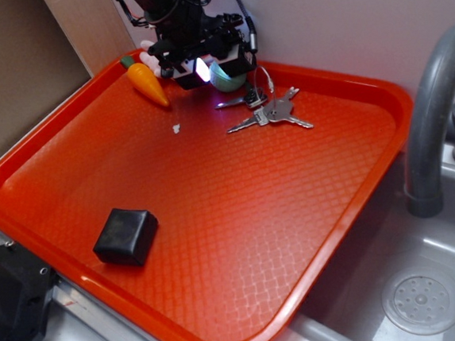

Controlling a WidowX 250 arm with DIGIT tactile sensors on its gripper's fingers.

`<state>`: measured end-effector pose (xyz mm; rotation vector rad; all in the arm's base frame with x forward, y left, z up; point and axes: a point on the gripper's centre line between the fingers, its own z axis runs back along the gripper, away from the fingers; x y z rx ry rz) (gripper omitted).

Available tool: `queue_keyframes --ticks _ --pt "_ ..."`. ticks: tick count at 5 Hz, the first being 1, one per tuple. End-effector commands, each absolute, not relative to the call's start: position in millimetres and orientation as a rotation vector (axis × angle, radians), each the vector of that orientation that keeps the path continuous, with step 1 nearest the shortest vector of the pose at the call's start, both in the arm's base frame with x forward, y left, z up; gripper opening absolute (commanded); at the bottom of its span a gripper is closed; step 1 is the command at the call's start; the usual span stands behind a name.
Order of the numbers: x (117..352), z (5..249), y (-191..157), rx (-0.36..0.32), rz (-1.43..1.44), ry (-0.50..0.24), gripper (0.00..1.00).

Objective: Grab the green ball.

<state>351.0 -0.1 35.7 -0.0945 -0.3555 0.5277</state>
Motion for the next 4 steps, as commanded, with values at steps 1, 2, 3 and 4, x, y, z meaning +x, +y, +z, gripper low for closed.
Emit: queue_keyframes --ticks 1,2,3,4 --pt "328 118 -3 -0.035 0.450 -0.331 0.00" --pt "298 168 -1 -0.057 0.365 -0.176 0.00" --pt "271 219 -5 0.023 0.321 -0.115 0.00" --pt "247 268 -4 -0.023 0.264 -0.146 0.00"
